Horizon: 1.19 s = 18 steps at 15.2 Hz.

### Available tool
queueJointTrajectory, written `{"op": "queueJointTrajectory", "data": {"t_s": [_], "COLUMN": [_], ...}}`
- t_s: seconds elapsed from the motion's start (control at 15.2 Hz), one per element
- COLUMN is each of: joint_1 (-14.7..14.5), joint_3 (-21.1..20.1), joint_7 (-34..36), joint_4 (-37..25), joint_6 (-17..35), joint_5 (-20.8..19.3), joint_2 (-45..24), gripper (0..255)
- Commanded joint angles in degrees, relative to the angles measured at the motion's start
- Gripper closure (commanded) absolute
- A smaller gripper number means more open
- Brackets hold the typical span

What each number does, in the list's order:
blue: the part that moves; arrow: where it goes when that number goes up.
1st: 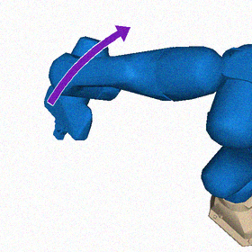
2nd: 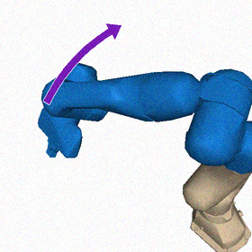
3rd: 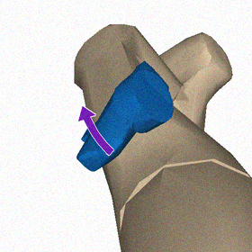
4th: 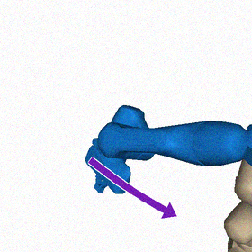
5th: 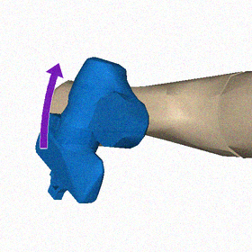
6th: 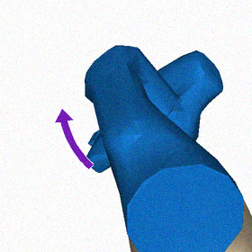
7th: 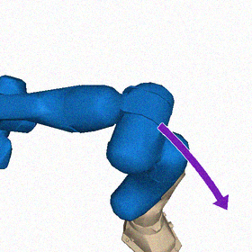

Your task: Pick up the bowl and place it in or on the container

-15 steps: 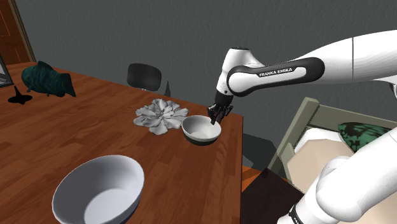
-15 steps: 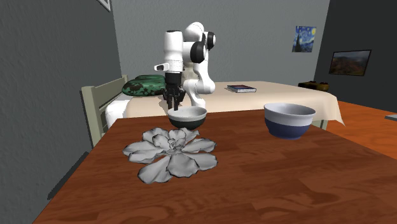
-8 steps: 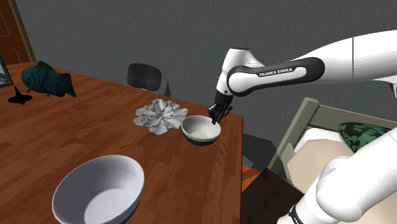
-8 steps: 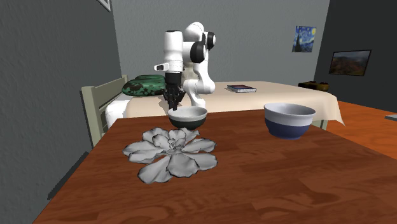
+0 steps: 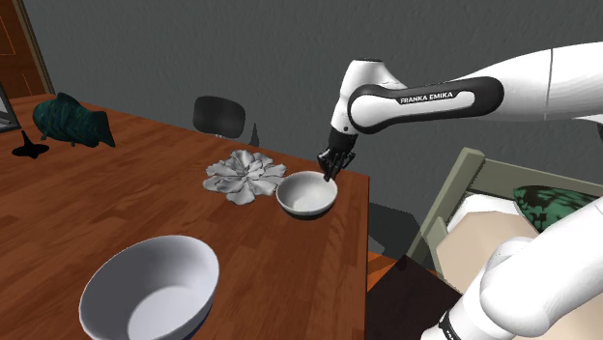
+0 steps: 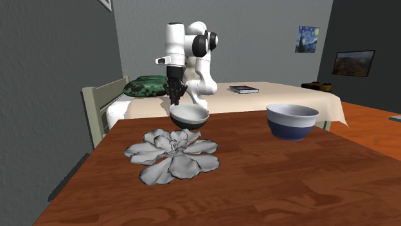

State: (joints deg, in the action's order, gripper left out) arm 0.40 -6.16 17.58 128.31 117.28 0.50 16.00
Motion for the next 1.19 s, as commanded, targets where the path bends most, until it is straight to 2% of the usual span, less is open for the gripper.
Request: {"op": "queueJointTrajectory", "data": {"t_s": [0.0, 1.12], "joint_1": [0.05, 0.15], "joint_3": [0.1, 0.33], "joint_7": [-0.13, -0.36], "joint_4": [-1.5, -14.11], "joint_6": [-1.77, -14.91], "joint_5": [0.0, -0.02], "joint_2": [0.27, 0.8], "gripper": [255, 255]}}
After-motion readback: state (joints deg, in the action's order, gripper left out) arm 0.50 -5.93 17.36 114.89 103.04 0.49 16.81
